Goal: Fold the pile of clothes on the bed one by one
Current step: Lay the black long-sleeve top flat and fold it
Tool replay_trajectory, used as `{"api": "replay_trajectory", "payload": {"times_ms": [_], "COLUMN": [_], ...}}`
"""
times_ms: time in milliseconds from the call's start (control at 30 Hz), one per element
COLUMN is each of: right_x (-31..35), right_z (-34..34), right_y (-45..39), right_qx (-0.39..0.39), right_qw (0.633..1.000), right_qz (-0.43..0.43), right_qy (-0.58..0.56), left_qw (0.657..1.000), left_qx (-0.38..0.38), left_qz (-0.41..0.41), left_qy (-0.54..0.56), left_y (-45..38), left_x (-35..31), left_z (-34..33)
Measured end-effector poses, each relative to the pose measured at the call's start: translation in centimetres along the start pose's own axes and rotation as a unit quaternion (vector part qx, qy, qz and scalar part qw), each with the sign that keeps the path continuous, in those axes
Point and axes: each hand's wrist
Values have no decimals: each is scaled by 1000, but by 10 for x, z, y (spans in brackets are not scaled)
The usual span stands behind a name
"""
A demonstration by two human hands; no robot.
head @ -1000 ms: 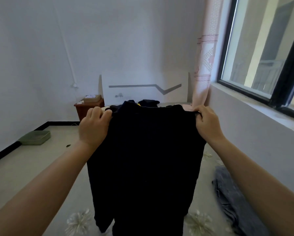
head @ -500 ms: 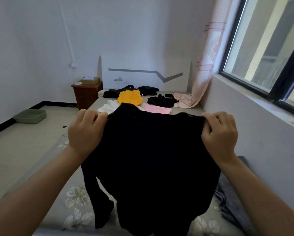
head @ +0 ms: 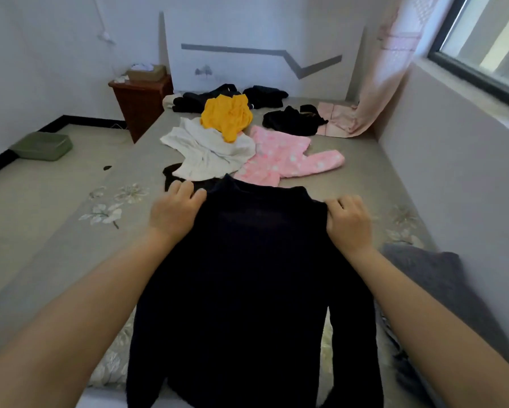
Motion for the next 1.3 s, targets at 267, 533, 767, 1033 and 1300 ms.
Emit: {"api": "replay_trajectory", "payload": {"times_ms": [267, 533, 767, 1033, 1300], "right_x": [-59, -113, -159, -118, -16], "right_z": [-144, -240, -340, -409, -367], "right_y": [55, 62, 51, 130, 226], "right_qx": [112, 122, 187, 458, 458], "right_qw": [991, 989, 976, 860, 869], "right_qz": [-66, -88, -108, -219, -183], "right_qy": [-13, 10, 34, 58, 33], "left_qw": [979, 981, 973, 877, 841], "left_qx": [166, 157, 191, 434, 476], "left_qz": [78, -21, -35, 101, 72], "left_qy": [90, 109, 126, 178, 247], "left_y": [33, 3, -16, 70, 157], "left_x": [-36, -42, -53, -126, -141], "left_z": [-155, -287, -414, -474, -444]}}
Point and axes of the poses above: each hand's wrist, its own y-axis away from the middle knuckle, its own z-axis out of the back of the hand, x = y × z, and after that the axes turned 8 degrees about -x, right-handed
